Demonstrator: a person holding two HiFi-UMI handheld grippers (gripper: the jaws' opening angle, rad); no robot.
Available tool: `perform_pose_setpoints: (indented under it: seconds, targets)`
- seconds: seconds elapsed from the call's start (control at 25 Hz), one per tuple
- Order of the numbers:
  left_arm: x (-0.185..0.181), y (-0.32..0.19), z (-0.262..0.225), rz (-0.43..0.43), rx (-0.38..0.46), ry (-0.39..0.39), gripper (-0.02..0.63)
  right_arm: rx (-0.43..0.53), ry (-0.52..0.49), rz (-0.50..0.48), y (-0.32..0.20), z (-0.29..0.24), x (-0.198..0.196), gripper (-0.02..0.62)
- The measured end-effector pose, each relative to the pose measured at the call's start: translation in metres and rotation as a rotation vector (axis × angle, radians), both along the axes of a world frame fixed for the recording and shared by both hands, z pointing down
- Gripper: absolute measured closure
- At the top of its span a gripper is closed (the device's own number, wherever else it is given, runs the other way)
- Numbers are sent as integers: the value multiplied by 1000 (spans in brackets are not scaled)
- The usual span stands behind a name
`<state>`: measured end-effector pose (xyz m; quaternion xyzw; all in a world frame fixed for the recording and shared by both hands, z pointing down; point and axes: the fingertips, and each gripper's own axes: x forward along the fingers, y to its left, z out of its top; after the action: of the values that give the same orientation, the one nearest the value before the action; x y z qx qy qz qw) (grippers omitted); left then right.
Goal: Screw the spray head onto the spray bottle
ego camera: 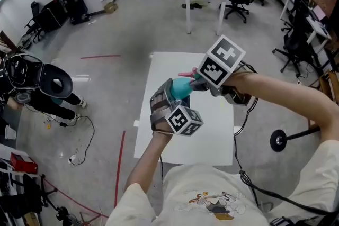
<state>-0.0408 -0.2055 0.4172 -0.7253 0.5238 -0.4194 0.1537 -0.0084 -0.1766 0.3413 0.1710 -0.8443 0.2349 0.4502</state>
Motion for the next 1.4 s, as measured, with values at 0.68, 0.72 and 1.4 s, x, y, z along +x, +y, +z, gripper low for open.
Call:
perform_pose_setpoints:
  seconds: [0.68,0.72,1.4]
  targets:
    - [6,22,30,184,-219,171,210,217,-60,-268,30,-42,14,331]
    - [5,25,31,207,-232,167,210,360,-29,-349,27,-50,14,331]
    - [43,87,62,587,-439,158,210,1060,362,-1435,82,-15,23,333]
